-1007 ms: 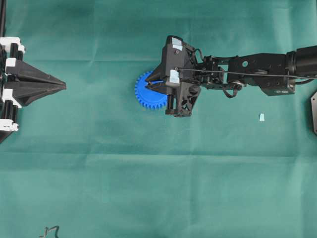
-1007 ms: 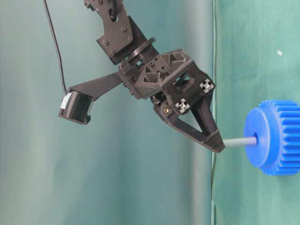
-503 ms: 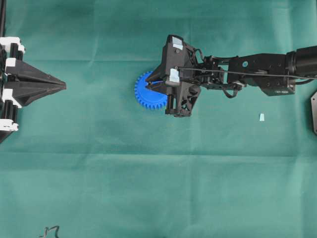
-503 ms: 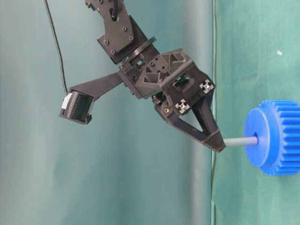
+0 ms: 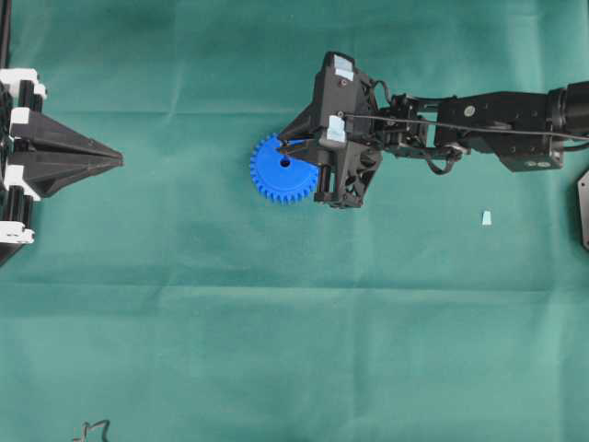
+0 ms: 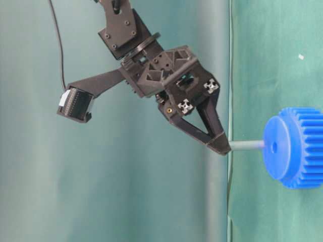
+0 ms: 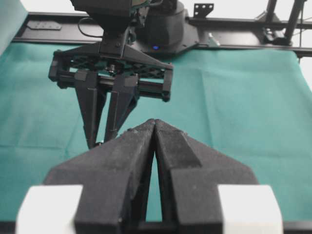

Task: Insert the shaft into the center hole of the gear.
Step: 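Lower the shaft with the right gripper into the gear's center hole, then press the shaft down into the hole, holding it with the right gripper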

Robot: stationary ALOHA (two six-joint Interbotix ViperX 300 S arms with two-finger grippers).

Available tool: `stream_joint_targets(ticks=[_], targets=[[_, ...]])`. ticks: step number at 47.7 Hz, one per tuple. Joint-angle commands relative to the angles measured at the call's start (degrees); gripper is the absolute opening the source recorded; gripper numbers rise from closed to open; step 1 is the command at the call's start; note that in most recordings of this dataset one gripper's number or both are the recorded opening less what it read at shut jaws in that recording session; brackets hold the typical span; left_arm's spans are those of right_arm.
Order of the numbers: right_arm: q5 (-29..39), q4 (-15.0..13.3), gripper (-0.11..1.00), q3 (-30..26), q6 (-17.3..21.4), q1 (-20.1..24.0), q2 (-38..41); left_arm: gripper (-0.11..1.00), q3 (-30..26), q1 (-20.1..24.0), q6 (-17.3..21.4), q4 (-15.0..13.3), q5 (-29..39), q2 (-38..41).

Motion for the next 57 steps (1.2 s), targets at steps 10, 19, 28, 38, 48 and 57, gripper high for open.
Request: stream_joint_targets(ticks=[10,19,28,38,48,57], targets=[[-2.7,0.5,0.16,-0.9,0.2,0.4,0.7,0.00,-1.8,-0.1,0.0,0.1,-0.3,0.3],[-2.8,0.6,0.16,-0.6,0.2,0.6,0.8,0.00,-1.8,0.0,0.0,0.1,-0.3,0.3],[-3.5,1.3,0.16,-0.1,0.3,0.6,1.5,0.00,-1.8,0.0,0.0,0.1,-0.4,0.3],[-4.0,1.4,0.16,-0.1,0.3,0.6,2.3,0.00,-1.8,0.2,0.0,0.1,-0.4,0.3],[-4.2,1.4,0.16,-0.1,0.2,0.6,2.3,0.00,-1.8,0.2,0.0,0.1,-0.3,0.3],[-4.2,1.4,0.16,-0.1,0.3,1.0,2.3,0.00,-1.8,0.2,0.0,0.1,-0.3,0.3]])
